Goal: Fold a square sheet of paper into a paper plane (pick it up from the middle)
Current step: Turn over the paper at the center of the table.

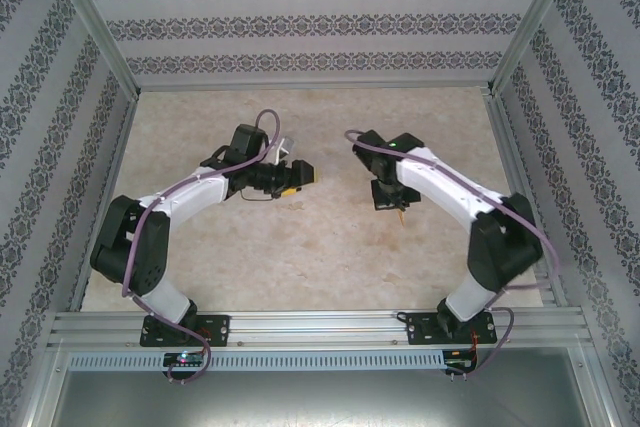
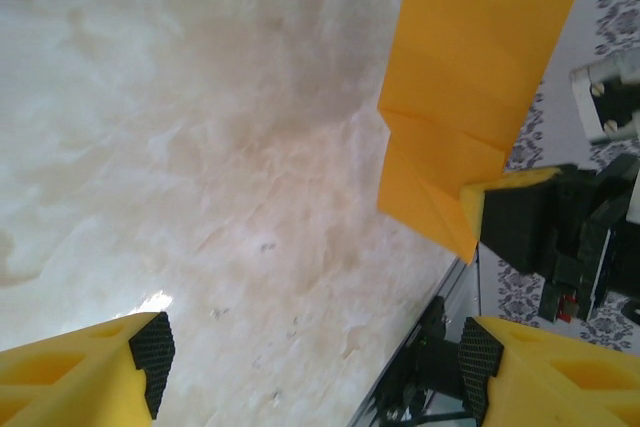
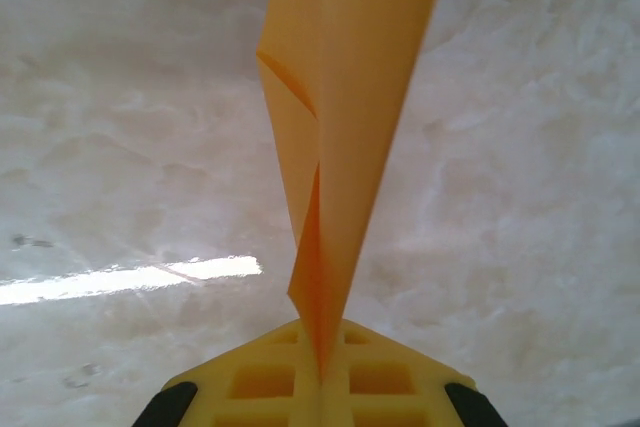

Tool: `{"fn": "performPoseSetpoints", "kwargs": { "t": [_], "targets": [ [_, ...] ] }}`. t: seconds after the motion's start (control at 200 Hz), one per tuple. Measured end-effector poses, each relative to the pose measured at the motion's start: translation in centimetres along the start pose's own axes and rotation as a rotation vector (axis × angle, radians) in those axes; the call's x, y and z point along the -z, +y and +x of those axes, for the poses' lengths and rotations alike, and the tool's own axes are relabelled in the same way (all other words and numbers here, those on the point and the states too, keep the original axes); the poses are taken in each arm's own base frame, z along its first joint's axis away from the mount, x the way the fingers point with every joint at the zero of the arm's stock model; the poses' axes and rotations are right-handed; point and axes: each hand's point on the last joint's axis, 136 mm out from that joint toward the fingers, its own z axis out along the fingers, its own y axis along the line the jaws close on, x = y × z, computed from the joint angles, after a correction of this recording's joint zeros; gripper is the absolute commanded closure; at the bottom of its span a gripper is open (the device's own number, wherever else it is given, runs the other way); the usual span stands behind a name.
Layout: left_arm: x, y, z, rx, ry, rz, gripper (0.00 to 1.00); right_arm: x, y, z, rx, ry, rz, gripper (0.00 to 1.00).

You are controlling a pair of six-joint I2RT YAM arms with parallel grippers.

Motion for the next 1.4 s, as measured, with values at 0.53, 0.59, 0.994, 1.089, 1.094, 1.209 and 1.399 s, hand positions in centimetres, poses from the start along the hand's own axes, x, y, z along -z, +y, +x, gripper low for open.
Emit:
{"fn": "performPoseSetpoints", "kwargs": {
  "t": [0.53, 0.59, 0.994, 1.089, 1.094, 1.209, 1.399],
  "targets": [
    [3.8, 1.6, 5.3, 0.046, -0.006, -0.095, 0.22, -3.4, 11.9, -1.2, 0.199, 0.096, -0.045, 0.74],
    [4.1, 1.6, 5.8, 0.049, -0.005, -0.102, 0.22, -3.5, 13.0, -1.1, 0.200, 0.096, -0.081, 0.73],
    [5.2, 2.1, 6.2, 0.066, -0.018, -0.128, 0.23, -4.8, 18.1, -0.7, 0.158, 0.112, -0.365, 0.58],
    [4.9, 2.5, 6.2, 0.074, -0.008, -0.134, 0.23, -3.7, 18.1, -0.8, 0.127, 0.087, -0.458, 0.55],
    [4.9, 2.5, 6.2, 0.075, -0.007, -0.134, 0.23, -3.7, 18.1, -0.8, 0.126, 0.086, -0.462, 0.55],
    [4.1, 3.1, 5.9, 0.094, 0.011, -0.147, 0.25, -1.7, 16.9, -1.2, 0.074, 0.032, -0.564, 0.53],
    [2.1, 2.2, 4.3, 0.071, 0.038, -0.141, 0.34, 0.4, 12.6, -1.9, -0.042, -0.046, -0.672, 0.53]
  ]
}}
